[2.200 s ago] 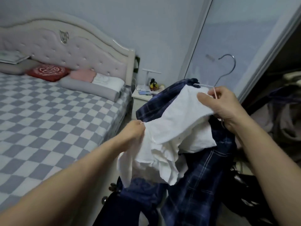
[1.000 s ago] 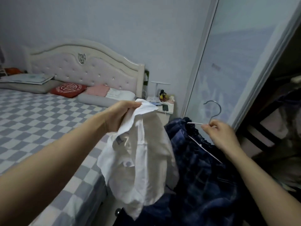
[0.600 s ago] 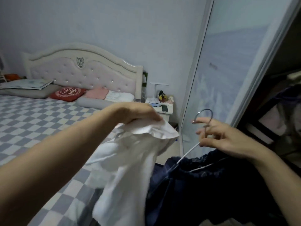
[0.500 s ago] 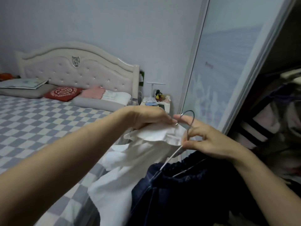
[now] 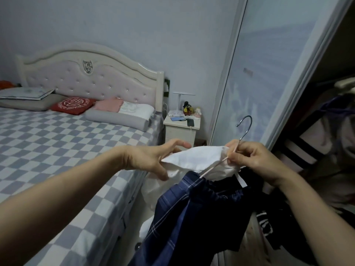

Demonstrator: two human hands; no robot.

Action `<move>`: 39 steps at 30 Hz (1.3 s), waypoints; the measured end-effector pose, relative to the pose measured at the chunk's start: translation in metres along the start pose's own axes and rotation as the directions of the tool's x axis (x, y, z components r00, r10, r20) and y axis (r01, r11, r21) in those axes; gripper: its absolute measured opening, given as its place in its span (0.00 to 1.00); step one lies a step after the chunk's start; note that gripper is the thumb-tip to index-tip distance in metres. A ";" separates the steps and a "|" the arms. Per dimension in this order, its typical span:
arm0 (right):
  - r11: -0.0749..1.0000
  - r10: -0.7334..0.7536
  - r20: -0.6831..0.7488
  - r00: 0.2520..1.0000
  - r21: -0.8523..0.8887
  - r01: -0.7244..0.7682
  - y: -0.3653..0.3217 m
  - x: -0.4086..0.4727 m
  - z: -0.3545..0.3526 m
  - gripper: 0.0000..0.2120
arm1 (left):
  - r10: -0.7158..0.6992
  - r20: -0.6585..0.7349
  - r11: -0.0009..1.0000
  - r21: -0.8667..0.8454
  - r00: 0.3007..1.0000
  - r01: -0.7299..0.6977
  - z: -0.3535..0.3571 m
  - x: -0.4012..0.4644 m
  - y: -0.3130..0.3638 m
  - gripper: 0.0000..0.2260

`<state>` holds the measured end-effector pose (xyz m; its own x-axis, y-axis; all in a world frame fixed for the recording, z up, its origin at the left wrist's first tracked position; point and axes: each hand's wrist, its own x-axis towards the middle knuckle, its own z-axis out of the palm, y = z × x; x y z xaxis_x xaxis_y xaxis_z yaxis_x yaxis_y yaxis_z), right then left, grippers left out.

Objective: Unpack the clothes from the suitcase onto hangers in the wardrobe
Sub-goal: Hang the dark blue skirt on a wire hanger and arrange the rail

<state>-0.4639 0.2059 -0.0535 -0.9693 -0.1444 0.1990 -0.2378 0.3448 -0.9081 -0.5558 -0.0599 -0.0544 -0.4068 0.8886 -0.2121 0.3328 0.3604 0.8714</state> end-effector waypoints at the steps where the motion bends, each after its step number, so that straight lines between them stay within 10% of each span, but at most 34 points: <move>1: 1.000 0.006 -0.006 1.000 0.005 -0.006 -0.001 0.001 0.000 0.20 | 0.031 -0.114 0.999 0.022 0.993 -0.028 0.004 0.002 0.000 0.26; 4: 0.998 0.010 0.010 1.000 -0.058 -0.010 -0.005 0.004 0.000 0.11 | -0.008 -0.494 0.958 -0.252 0.870 -0.134 0.007 0.007 0.007 0.05; 7: 0.994 0.024 0.061 0.998 -0.107 -0.017 -0.006 0.002 0.004 0.13 | -0.252 -0.562 0.806 -0.572 0.788 -0.150 0.002 0.016 0.016 0.13; 15: 0.992 0.015 0.079 0.997 -0.124 -0.005 0.002 0.000 0.019 0.11 | -0.430 -0.226 0.365 -0.929 0.874 -0.061 0.006 0.030 0.030 0.25; 17: 0.992 0.027 0.046 0.999 -0.120 -0.021 0.008 -0.002 0.017 0.11 | -0.359 -0.183 0.393 -0.919 0.915 -0.030 0.012 0.029 0.024 0.29; 27: 0.990 0.036 -0.092 0.995 -0.129 -0.048 0.026 -0.012 0.035 0.16 | -0.180 -0.788 0.983 -0.161 0.589 0.085 0.005 0.031 0.028 0.14; 34: 0.978 0.131 0.179 0.975 -0.182 -0.098 0.036 -0.006 0.089 0.13 | 0.214 -0.716 0.843 0.479 0.664 0.244 0.001 0.028 0.046 0.13; 39: 0.994 0.053 0.054 0.997 -0.103 -0.047 0.061 0.012 0.107 0.06 | 0.351 -0.546 0.611 0.749 0.761 0.256 -0.005 0.017 0.057 0.12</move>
<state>-0.4834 0.1254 -0.1459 -0.9758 -0.1755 0.1304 -0.1968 0.4453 -0.8735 -0.5484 -0.0255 -0.0057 -0.6571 0.6475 0.3860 0.7367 0.6600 0.1470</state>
